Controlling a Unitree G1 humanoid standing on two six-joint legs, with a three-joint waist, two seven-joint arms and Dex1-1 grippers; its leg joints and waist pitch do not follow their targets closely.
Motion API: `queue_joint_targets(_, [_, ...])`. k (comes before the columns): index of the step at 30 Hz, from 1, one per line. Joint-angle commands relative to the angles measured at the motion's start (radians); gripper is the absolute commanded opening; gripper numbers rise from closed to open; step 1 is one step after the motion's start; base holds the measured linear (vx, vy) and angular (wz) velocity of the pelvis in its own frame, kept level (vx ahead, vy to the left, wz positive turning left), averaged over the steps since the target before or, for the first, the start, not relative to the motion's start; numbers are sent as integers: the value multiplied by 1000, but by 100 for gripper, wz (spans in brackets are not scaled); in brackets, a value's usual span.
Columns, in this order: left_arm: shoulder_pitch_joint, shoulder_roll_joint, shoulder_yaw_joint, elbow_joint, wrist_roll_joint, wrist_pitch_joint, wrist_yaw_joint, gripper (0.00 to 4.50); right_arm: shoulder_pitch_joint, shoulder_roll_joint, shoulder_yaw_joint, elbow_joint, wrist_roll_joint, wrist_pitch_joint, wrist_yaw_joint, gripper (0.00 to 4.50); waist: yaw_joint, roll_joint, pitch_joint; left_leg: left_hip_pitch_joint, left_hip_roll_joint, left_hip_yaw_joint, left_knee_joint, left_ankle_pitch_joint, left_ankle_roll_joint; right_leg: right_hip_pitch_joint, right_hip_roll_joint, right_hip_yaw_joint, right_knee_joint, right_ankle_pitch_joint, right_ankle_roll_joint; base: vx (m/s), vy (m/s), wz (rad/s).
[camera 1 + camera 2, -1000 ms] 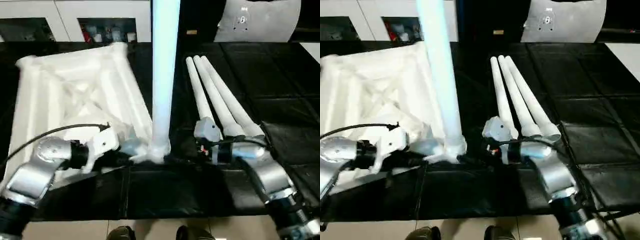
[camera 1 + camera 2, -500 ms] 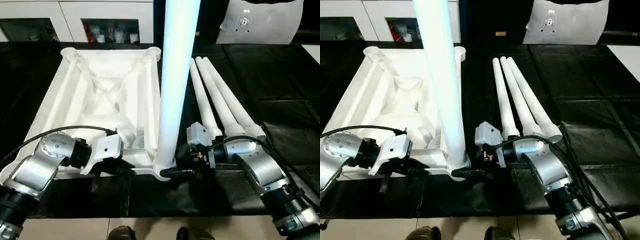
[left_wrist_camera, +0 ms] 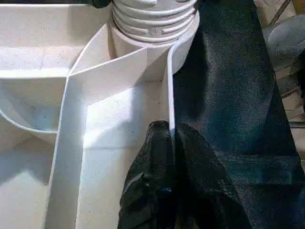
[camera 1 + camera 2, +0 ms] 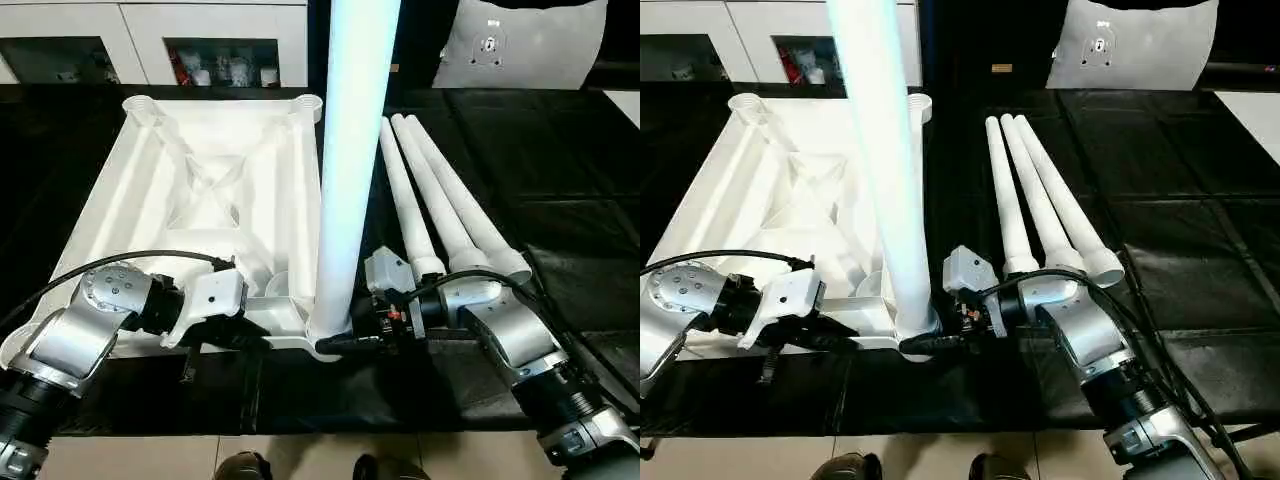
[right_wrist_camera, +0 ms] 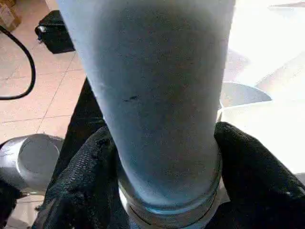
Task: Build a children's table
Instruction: Rotate leg to tighten
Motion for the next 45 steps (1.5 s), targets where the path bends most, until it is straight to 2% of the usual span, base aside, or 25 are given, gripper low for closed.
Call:
queue_joint_targets(1, [23, -4, -35, 25, 34, 25, 2, 0, 14, 2, 8, -17, 15, 19, 11, 289, -2, 6, -67, 0, 56, -13, -54, -57, 96, 60, -86, 64, -57, -24, -270, 0, 0, 0])
queue_joint_targets(6, [53, -65, 41, -19, -13, 132, 143, 0, 59, 36, -8, -55, 23, 81, -77, 272, -1, 8, -58, 3, 59, -14, -60, -117, 74, 56, -90, 65, -70, -121, -259, 0, 0, 0])
queue_joint_targets(9, [73, -135, 111, -77, -40, 230, 289, 0, 94, 104, -24, -50, -23, 87, -240, 270, -6, 5, -48, 2, 58, -16, -68, -167, 47, 51, -91, 66, -85, -258, -225, 0, 0, 0])
queue_joint_targets(10, [87, -177, 143, -117, -47, 294, 366, 0, 109, 151, -30, -45, -49, 107, -334, 269, -8, 0, -43, 2, 54, -18, -71, -197, 36, 50, -93, 64, -95, -352, -196, 0, 0, 0])
queue_joint_targets(11, [91, -192, 154, -130, -50, 316, 391, 0, 114, 166, -32, -44, -57, 115, -366, 269, -12, 0, -46, 0, 56, -20, -71, -192, 26, 54, -95, 65, -91, -365, -187, 0, 0, 0])
queue_joint_targets(12, [107, -268, 185, -193, -47, 399, 500, 0, 123, 257, -56, -35, -63, 172, -504, 269, -26, -4, -42, -6, 54, -24, -76, -193, 13, 51, -92, 63, -96, -407, -162, 0, 0, 0])
queue_joint_targets(14, [113, -306, 195, -224, -33, 439, 554, 0, 122, 305, -71, -27, -59, 201, -568, 269, -37, -2, -43, -8, 49, -28, -75, -195, 13, 51, -93, 61, -101, -436, -142, 0, 0, 0])
queue_joint_targets(17, [119, -420, 204, -295, 25, 529, 704, 0, 103, 415, -97, 11, -73, 235, -728, 268, -45, -1, -42, -2, 48, -22, -71, -186, 29, 41, -88, 66, -104, -394, -144, 0, 0, 0])
queue_joint_targets(18, [117, -441, 203, -306, 39, 542, 734, 0, 98, 434, -104, 20, -75, 241, -758, 268, -51, -1, -42, -6, 49, -23, -72, -172, 34, 43, -87, 66, -101, -360, -156, 0, 0, 0])
queue_joint_targets(19, [117, -441, 203, -306, 39, 542, 734, 0, 98, 434, -104, 20, -75, 241, -758, 268, -50, 0, -43, -5, 50, -22, -71, -170, 36, 43, -87, 66, -102, -351, -158, 0, 0, 0])
queue_joint_targets(20, [106, -523, 188, -335, 92, 572, 836, 0, 69, 492, -133, 71, -94, 250, -871, 268, -52, -1, -46, -7, 49, -19, -69, -141, 45, 44, -86, 68, -96, -294, -165, 0, 0, 0])
queue_joint_targets(21, [102, -550, 175, -349, 104, 585, 864, 0, 58, 508, -143, 90, -106, 245, -911, 268, -53, 0, -44, -6, 50, -20, -70, -136, 46, 42, -83, 66, -98, -282, -169, 0, 0, 0])
queue_joint_targets(22, [98, -585, 158, -373, 112, 617, 897, 0, 48, 532, -164, 105, -120, 228, -955, 268, -52, -5, -50, -5, 48, -19, -66, -118, 49, 46, -83, 65, -93, -244, -172, 0, 0, 0])
queue_joint_targets(24, [98, -593, 144, -381, 115, 627, 902, 0, 47, 538, -174, 106, -127, 212, -966, 268, -48, -1, -52, -8, 47, -18, -63, -88, 61, 48, -83, 65, -87, -171, -179, 0, 0, 0])
queue_joint_targets(26, [103, -566, 125, -380, 123, 629, 898, 0, 50, 534, -175, 92, -140, 197, -976, 323, -48, 0, -58, -12, 46, -19, -59, -22, 87, 54, -79, 63, -71, -19, -204, 0, 0, 0])
queue_joint_targets(28, [105, -553, 126, -377, 130, 635, 895, 0, 53, 531, -178, 84, -139, 191, -974, 337, -49, -1, -58, -15, 44, -18, -57, -1, 110, 58, -79, 62, -66, 46, -218, 0, 0, 0])
queue_joint_targets(29, [107, -538, 128, -373, 137, 636, 889, 0, 56, 526, -178, 77, -141, 182, -973, 346, -49, 2, -57, -15, 44, -18, -57, -4, 114, 58, -80, 62, -66, 46, -221, 0, 0, 0])
queue_joint_targets(31, [107, -526, 131, -371, 146, 639, 885, 0, 58, 520, -178, 72, -145, 174, -975, 371, -51, 1, -52, -13, 46, -18, -60, -44, 111, 57, -82, 60, -75, -13, -218, 0, 0, 0])
queue_joint_targets(32, [108, -518, 134, -372, 154, 647, 884, 0, 59, 515, -179, 70, -147, 164, -971, 378, -53, 2, -47, -12, 47, -18, -64, -100, 89, 55, -84, 59, -85, -121, -203, 0, 0, 0])
queue_joint_targets(35, [111, -435, 131, -356, 136, 645, 825, 0, 81, 453, -171, 15, -148, 97, -893, 402, -52, 3, -44, -10, 48, -21, -68, -149, 62, 51, -84, 61, -93, -229, -167, 0, 0, 0])
queue_joint_targets(37, [116, -413, 129, -352, 128, 635, 801, 0, 88, 430, -173, -5, -137, 87, -858, 423, -52, 2, -43, -9, 48, -20, -68, -150, 61, 49, -82, 62, -94, -227, -161, 0, 0, 0])
queue_joint_targets(39, [131, -362, 122, -342, 101, 600, 736, 0, 102, 370, -176, -48, -125, 64, -783, 443, -49, 5, -48, -9, 49, -20, -64, -109, 69, 51, -82, 63, -86, -156, -177, 0, 0, 0])
queue_joint_targets(41, [138, -338, 119, -332, 90, 557, 693, 0, 107, 327, -164, -68, -118, 60, -723, 443, -46, 6, -51, -10, 48, -19, -60, -67, 90, 54, -80, 63, -76, -59, -208, 0, 0, 0])
queue_joint_targets(45, [151, -268, 112, -298, 52, 487, 567, 0, 115, 212, -142, -101, -86, 57, -552, 443, -42, 3, -52, -8, 50, -16, -58, -56, 118, 56, -81, 63, -72, -9, -235, 0, 0, 0])
